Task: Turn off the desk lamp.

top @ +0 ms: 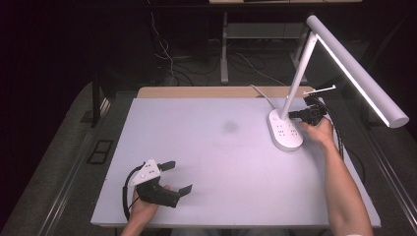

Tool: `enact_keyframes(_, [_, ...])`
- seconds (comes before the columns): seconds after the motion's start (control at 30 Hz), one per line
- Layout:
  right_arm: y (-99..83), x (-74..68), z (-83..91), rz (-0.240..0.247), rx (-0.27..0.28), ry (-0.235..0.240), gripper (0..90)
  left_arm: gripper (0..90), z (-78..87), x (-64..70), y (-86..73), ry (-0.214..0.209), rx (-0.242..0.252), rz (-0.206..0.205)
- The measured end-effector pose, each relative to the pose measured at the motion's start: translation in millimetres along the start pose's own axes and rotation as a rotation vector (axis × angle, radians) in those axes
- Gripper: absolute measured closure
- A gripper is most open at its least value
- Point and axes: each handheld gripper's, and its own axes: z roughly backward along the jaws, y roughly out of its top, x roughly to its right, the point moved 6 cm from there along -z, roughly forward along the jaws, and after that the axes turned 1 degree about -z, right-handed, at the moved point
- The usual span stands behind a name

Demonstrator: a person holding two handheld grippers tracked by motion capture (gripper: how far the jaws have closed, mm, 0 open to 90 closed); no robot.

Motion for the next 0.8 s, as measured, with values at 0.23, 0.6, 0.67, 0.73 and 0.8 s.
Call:
enact_keyframes(0.23, [-0.8,-0.7,-1.7,-0.001,0.011,0.010,90.0,0.1,-0.1,1.4,0.2,-0.003,0.000,-0.004])
enact_keyframes(0.6, [-0.3,-3.5,-1.6,0.005,0.001,-0.023,90.0,0.0,-0.6,1.6,0.1,-0.007,0.004,0.005])
enact_keyframes(0.67, [0.5,-3.2,-0.8,0.003,0.003,-0.026,90.0,0.1,-1.1,2.0,-0.2,-0.007,0.002,0.005])
enact_keyframes(0.73, [0.1,-2.4,-1.4,0.004,0.010,-0.015,90.0,0.1,-1.5,2.4,-0.5,-0.011,-0.005,0.000])
enact_keyframes(0.8, [0.0,-2.0,-1.2,-0.010,0.010,-0.007,90.0,0.0,-1.1,2.2,-0.5,-0.009,-0.003,0.001])
